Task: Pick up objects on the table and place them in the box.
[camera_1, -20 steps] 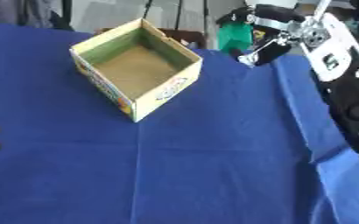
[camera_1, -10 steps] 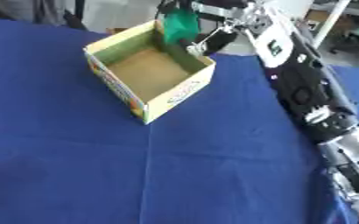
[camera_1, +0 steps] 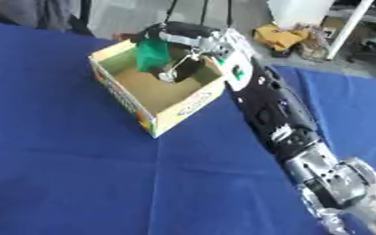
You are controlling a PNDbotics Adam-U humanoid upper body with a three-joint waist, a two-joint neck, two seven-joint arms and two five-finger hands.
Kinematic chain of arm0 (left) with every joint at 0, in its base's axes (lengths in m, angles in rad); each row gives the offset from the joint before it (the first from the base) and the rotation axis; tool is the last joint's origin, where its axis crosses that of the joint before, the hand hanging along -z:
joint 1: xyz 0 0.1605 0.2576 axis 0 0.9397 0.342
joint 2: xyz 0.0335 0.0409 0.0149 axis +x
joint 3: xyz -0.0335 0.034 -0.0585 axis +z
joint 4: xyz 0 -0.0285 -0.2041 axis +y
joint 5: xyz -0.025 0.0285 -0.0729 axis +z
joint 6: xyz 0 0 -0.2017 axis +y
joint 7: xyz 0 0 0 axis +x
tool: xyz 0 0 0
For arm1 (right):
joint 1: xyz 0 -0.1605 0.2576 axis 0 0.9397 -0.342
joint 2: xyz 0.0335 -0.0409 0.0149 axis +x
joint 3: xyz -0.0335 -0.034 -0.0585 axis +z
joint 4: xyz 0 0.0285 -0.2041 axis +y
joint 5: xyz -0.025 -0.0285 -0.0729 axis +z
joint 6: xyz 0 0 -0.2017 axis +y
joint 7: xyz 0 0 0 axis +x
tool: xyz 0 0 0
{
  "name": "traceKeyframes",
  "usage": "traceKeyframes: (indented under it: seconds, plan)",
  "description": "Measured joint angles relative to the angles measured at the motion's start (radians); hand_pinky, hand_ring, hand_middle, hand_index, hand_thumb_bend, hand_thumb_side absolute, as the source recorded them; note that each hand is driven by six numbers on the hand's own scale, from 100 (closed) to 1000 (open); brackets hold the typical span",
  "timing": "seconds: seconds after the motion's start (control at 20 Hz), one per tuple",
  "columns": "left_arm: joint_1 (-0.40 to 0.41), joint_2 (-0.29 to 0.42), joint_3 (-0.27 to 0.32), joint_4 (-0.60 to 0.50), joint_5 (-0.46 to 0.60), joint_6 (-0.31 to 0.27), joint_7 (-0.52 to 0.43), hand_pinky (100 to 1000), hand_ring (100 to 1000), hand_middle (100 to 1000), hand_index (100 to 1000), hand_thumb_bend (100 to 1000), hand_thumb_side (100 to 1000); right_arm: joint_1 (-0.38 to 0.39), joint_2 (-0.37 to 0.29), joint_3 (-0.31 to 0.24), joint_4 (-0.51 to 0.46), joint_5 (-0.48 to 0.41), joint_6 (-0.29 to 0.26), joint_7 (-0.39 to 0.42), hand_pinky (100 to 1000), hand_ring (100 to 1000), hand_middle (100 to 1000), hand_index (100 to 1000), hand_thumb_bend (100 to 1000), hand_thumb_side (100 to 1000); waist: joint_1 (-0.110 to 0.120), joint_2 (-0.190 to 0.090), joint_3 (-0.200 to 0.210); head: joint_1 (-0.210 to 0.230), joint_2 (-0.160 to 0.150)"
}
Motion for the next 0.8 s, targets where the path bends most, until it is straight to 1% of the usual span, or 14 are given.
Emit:
traceKeyframes:
  seconds: [0.1, 0.25, 0.35, 0.4, 0.45, 0.5, 0.55, 0.65, 0.7, 0.75, 0.8]
  plan:
    - [-0.006, -0.001, -0.003, -0.003, 0.003, 0.000, -0.003, 605, 773, 581, 663, 387, 1000, 0.004, 0.013, -0.002, 0.021, 0.021, -0.001, -0.009, 535, 376, 803, 972, 100, 156, 0.000, 0.004, 0.006, -0.009, -0.004]
    - [-0.012, -0.009, -0.003, -0.004, 0.008, 0.000, -0.006, 605, 773, 580, 663, 386, 1000, 0.014, 0.032, -0.002, 0.049, 0.059, -0.004, -0.017, 547, 406, 812, 973, 100, 140, 0.001, 0.007, 0.017, -0.022, -0.011]
    - [-0.013, -0.009, -0.004, -0.004, 0.008, 0.001, -0.007, 605, 773, 580, 663, 385, 1000, 0.020, 0.042, -0.002, 0.063, 0.085, -0.008, -0.023, 564, 460, 827, 974, 100, 116, 0.003, 0.010, 0.019, -0.031, -0.014]
    - [-0.014, -0.009, -0.005, -0.004, 0.008, 0.001, -0.007, 605, 773, 580, 663, 385, 1000, 0.023, 0.046, -0.002, 0.070, 0.099, -0.011, -0.026, 564, 460, 827, 974, 100, 116, 0.004, 0.011, 0.019, -0.034, -0.016]
    - [-0.015, -0.009, -0.007, -0.004, 0.008, 0.001, -0.007, 605, 773, 580, 663, 384, 1000, 0.023, 0.050, -0.002, 0.077, 0.113, -0.014, -0.029, 586, 555, 848, 975, 100, 100, 0.005, 0.012, 0.019, -0.037, -0.018]
    - [-0.016, -0.009, -0.008, -0.004, 0.009, 0.001, -0.008, 605, 773, 580, 663, 384, 1000, 0.024, 0.053, -0.002, 0.082, 0.123, -0.017, -0.032, 601, 615, 857, 976, 100, 109, 0.006, 0.012, 0.019, -0.039, -0.018]
    - [-0.016, -0.009, -0.008, -0.004, 0.009, 0.001, -0.008, 606, 773, 579, 662, 385, 1000, 0.025, 0.054, -0.002, 0.086, 0.133, -0.019, -0.035, 606, 631, 861, 977, 100, 127, 0.006, 0.012, 0.019, -0.040, -0.018]
    - [-0.017, -0.009, -0.008, -0.004, 0.009, 0.000, -0.008, 605, 774, 579, 662, 385, 1000, 0.028, 0.055, -0.002, 0.095, 0.147, -0.025, -0.041, 624, 693, 875, 978, 100, 157, 0.006, 0.012, 0.018, -0.042, -0.019]
    - [-0.017, -0.009, -0.008, -0.004, 0.009, 0.000, -0.008, 605, 774, 579, 662, 385, 1000, 0.031, 0.056, -0.002, 0.099, 0.153, -0.028, -0.043, 648, 734, 885, 979, 100, 209, 0.007, 0.012, 0.017, -0.042, -0.019]
    - [-0.017, -0.009, -0.008, -0.004, 0.009, 0.000, -0.008, 605, 774, 579, 662, 386, 1000, 0.031, 0.059, -0.002, 0.102, 0.157, -0.030, -0.046, 681, 767, 894, 980, 100, 234, 0.007, 0.012, 0.014, -0.042, -0.019]
    - [-0.017, -0.009, -0.008, -0.004, 0.009, 0.000, -0.009, 606, 774, 579, 662, 386, 1000, 0.031, 0.061, -0.002, 0.105, 0.160, -0.033, -0.048, 739, 819, 907, 981, 100, 280, 0.007, 0.012, 0.012, -0.042, -0.019]
